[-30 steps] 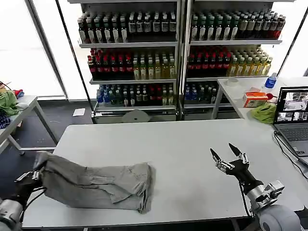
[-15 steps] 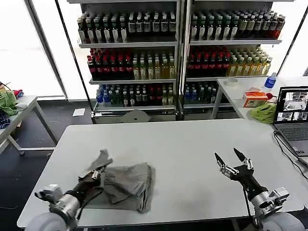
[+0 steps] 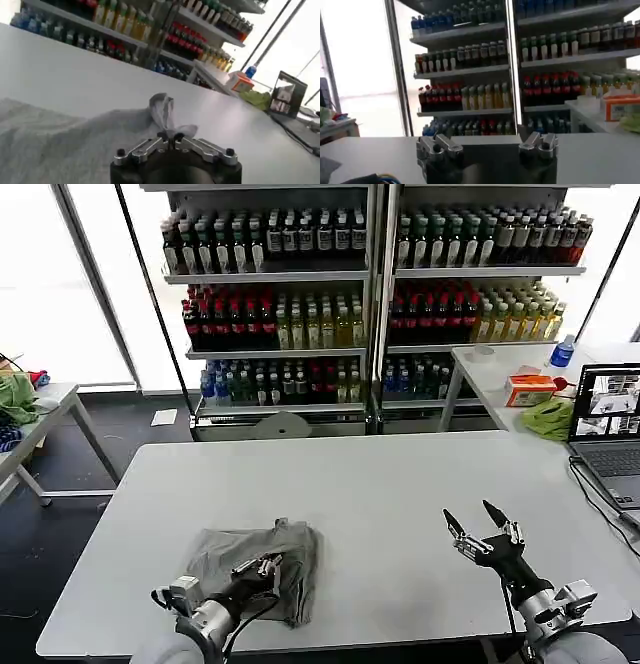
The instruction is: Fold and organize the clothes.
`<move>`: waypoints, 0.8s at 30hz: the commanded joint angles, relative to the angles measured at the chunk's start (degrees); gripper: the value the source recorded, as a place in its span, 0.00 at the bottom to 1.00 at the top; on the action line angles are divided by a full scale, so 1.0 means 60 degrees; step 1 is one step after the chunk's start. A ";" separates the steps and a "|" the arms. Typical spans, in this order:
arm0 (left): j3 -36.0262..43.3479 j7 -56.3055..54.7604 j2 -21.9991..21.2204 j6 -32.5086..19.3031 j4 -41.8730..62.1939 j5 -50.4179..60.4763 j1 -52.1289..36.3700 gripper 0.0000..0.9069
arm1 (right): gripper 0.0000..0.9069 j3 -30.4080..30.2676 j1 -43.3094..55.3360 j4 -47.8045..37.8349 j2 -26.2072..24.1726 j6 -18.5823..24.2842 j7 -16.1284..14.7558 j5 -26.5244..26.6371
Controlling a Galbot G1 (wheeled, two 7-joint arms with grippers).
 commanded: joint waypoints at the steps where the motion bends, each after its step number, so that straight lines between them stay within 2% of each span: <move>1: 0.0803 -0.0096 -0.0307 0.0234 0.0393 0.0314 -0.0421 1.00 | 1.00 -0.0038 0.0009 0.0015 0.0029 -0.0031 0.0003 0.0003; 7: -0.0046 -0.0065 -0.0112 0.0343 -0.0427 0.0181 -0.0254 1.00 | 1.00 -0.0164 0.0136 0.0041 0.0101 -0.0066 0.0010 0.0007; 13: -0.2248 -0.0130 0.0483 0.0552 -0.1904 -0.0376 0.0481 1.00 | 1.00 -0.0248 0.0211 0.0047 0.0108 -0.0070 0.0014 0.0032; 15: -0.3114 -0.0050 0.0586 0.0392 -0.1801 -0.0387 0.0617 1.00 | 1.00 -0.0263 0.0184 0.0081 0.0089 -0.0066 0.0002 0.0023; 19: -0.5140 0.0862 0.0515 0.0177 -0.0464 0.0467 0.1142 1.00 | 1.00 -0.0320 0.0129 0.0044 0.0064 -0.0020 -0.0026 -0.0021; 24: -0.5168 0.1273 0.0092 -0.0483 0.0747 0.1181 0.1640 1.00 | 1.00 -0.0490 0.0244 -0.0041 0.0053 -0.0033 -0.0006 -0.0063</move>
